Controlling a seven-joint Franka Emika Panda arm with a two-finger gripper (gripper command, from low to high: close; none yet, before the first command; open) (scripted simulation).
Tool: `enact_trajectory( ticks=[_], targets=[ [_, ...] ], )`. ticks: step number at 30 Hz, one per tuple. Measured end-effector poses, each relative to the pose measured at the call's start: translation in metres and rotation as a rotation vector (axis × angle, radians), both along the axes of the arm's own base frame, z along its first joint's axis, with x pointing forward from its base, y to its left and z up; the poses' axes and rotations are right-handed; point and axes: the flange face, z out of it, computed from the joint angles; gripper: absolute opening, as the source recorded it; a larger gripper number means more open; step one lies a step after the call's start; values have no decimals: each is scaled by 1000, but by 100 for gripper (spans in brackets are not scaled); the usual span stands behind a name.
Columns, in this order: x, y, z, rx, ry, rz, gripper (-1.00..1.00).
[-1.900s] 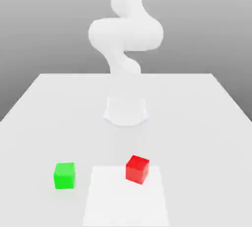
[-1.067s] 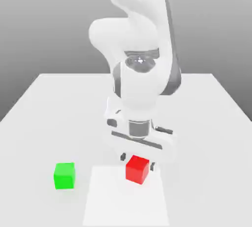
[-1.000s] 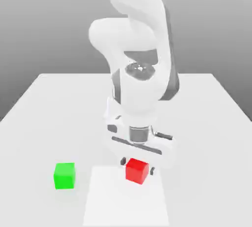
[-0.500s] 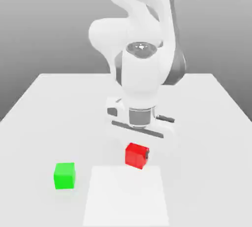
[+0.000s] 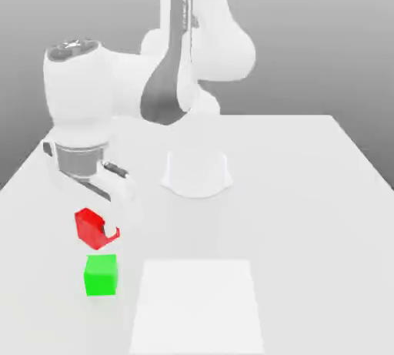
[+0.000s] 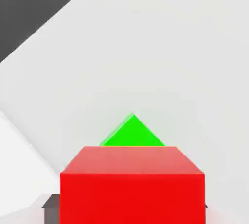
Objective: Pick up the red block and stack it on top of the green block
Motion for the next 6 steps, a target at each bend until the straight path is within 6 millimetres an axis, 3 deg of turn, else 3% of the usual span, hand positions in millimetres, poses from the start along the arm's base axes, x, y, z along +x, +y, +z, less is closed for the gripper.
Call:
enact_trajectory(
  ticks=[2,3,6],
  targets=[
    [0,0,-20,0,1,1,-100],
    [-1,0,-30,-1,1,0,100],
    [-1,0,-30,-1,1,0,100]
  ],
)
